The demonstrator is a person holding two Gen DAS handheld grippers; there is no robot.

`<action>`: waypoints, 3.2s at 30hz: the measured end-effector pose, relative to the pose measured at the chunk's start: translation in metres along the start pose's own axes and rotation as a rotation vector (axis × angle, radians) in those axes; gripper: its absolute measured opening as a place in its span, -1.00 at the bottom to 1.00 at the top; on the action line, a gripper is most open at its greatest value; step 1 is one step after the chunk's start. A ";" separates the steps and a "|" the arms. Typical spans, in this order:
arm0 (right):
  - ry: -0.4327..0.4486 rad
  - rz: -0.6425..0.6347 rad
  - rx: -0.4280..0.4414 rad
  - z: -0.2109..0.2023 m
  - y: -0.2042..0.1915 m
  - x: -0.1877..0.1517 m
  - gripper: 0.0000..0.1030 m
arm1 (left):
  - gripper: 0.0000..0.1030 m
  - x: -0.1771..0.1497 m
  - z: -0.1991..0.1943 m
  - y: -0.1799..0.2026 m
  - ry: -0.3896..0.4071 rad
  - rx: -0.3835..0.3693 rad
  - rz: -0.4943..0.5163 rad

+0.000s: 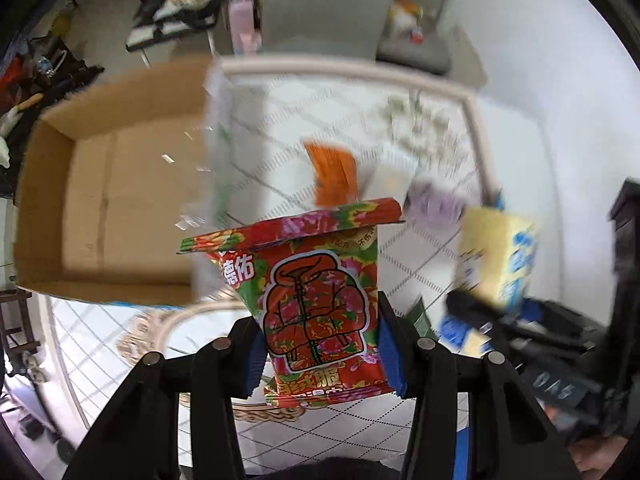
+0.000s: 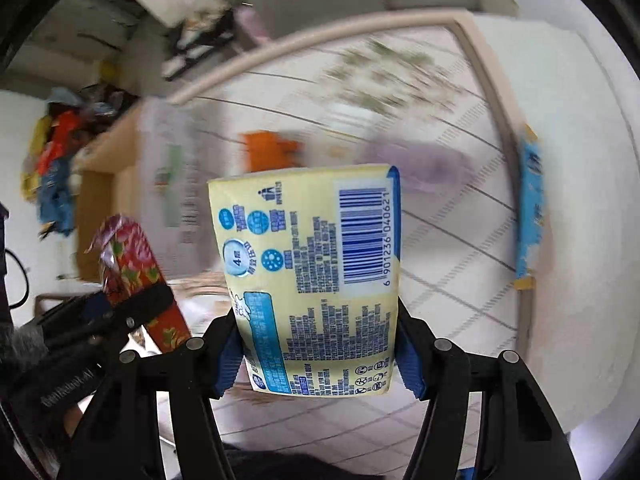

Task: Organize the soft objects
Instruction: 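Carry both items into the cardboard box and open both tools, then grasp the orange snack bag with left tool while right tool grasps blue tube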

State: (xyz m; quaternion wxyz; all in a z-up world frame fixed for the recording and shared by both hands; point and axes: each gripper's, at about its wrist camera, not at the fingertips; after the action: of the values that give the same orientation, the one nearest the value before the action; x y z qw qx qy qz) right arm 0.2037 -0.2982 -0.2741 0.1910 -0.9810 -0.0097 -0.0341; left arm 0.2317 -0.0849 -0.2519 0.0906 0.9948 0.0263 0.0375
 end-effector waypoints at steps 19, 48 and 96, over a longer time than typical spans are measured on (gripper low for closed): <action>-0.071 -0.154 -0.029 0.119 -0.249 0.123 0.28 | -0.14 0.137 -0.025 -0.208 -0.081 -0.017 -0.094; -0.058 -0.114 -0.216 0.157 -0.269 0.117 0.88 | 0.90 0.116 -0.023 -0.248 -0.036 0.109 -0.082; 0.126 0.455 -0.321 -0.041 0.178 -0.005 0.90 | 0.90 0.088 0.055 0.072 -0.171 0.032 0.143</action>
State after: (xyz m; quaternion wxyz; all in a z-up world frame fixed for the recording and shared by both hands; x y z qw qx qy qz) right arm 0.2014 -0.4784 -0.3028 0.0360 -0.9715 0.2283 -0.0523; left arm 0.3273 -0.1604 -0.2867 0.0738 0.9951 -0.0519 -0.0416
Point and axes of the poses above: each gripper's, at about its wrist camera, not at the fingertips, and z roughly the way its jaws point, y to its right, x to its top, and after that the axes turned 5 degrees about -z, right-handed
